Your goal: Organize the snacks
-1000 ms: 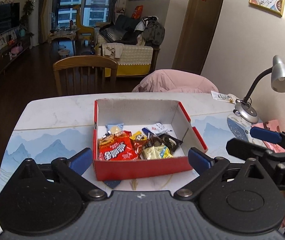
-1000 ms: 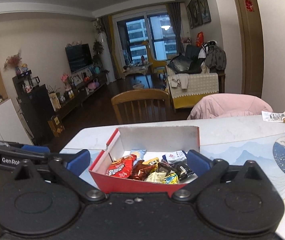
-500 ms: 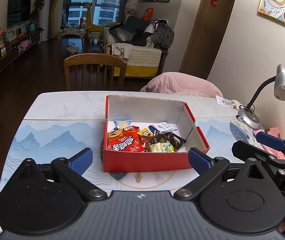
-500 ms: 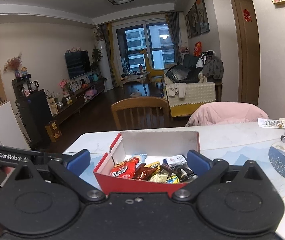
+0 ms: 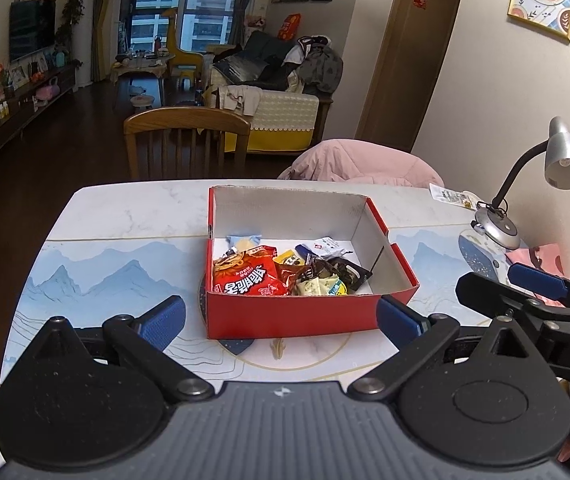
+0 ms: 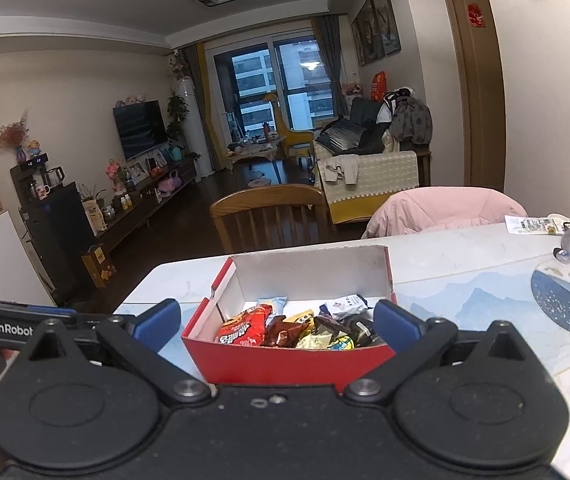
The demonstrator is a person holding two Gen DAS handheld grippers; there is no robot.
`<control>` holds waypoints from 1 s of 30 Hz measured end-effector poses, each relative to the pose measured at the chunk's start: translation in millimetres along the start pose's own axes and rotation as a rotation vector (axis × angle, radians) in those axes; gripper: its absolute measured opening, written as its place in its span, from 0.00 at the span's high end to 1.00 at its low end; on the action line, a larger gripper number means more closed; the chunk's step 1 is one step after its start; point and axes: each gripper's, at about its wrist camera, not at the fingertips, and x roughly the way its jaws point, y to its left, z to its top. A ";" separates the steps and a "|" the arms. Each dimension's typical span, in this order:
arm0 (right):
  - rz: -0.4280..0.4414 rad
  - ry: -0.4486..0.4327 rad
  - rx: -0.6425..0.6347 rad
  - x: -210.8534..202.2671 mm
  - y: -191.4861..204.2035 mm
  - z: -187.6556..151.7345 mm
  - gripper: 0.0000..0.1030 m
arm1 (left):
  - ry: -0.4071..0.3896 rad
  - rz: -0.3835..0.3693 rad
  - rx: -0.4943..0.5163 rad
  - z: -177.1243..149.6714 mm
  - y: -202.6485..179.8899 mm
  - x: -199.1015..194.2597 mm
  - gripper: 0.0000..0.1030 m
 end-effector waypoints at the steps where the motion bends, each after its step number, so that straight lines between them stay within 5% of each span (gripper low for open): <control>1: -0.003 0.001 0.001 0.2 0.4 -0.1 0.00 | -0.004 -0.001 0.002 0.0 0.0 -0.9 0.01; 30: -0.056 0.028 0.001 0.7 8.4 -6.8 0.00 | -0.001 -0.044 0.025 -7.2 6.5 -15.1 0.01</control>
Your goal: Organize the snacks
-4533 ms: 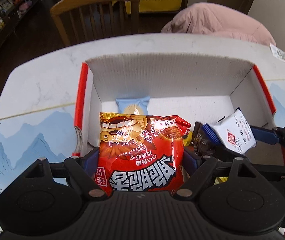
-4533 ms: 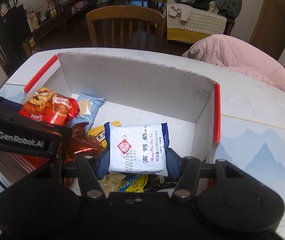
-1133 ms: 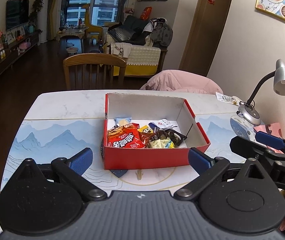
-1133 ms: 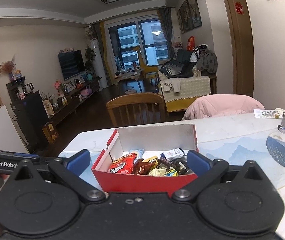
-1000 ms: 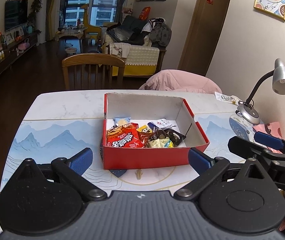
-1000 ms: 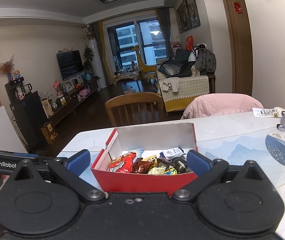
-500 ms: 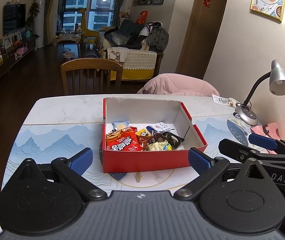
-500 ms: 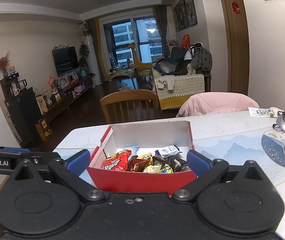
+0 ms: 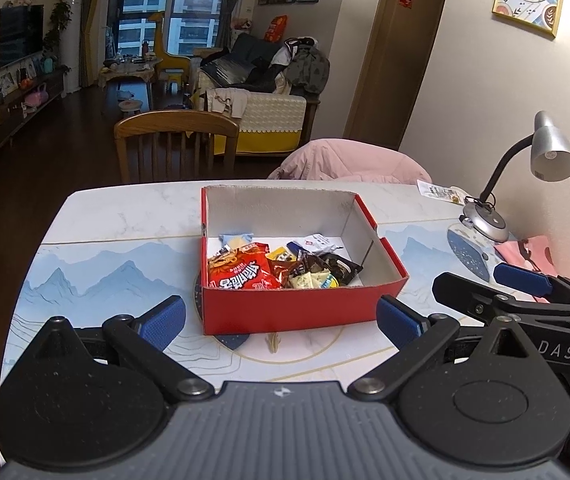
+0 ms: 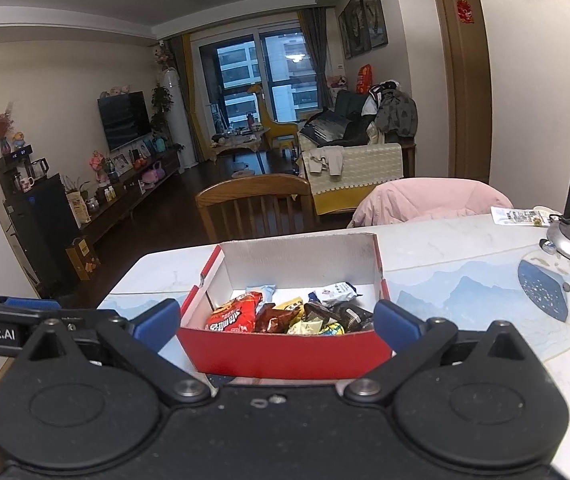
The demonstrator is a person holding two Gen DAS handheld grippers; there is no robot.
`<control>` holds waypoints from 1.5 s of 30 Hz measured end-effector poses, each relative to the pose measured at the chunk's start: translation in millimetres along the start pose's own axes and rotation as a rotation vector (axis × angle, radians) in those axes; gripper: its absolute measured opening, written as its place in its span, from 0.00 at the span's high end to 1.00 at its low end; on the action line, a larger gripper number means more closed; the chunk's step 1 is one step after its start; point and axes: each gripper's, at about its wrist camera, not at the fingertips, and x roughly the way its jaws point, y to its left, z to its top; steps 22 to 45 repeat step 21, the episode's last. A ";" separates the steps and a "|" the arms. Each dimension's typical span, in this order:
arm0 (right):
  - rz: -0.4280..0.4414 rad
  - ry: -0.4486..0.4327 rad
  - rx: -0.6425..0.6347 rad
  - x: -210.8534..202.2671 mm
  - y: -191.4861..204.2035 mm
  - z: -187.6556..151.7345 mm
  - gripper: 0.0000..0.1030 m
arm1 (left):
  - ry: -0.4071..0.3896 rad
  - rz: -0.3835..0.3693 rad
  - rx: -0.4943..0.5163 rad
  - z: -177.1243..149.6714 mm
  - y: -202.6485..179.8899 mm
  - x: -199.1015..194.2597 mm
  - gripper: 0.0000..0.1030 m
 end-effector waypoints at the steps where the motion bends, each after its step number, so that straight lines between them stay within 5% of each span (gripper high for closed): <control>1: -0.006 0.002 0.002 -1.3 0.4 -0.6 0.00 | 0.003 -0.003 0.002 -1.3 0.1 -1.2 0.01; 21: 0.075 0.039 -0.037 2.0 -43.5 4.8 0.00 | 0.006 0.049 -0.057 -5.5 -37.8 13.8 0.01; 45: 0.075 0.039 -0.037 2.0 -43.5 4.8 0.00 | 0.006 0.049 -0.057 -5.5 -37.8 13.8 0.01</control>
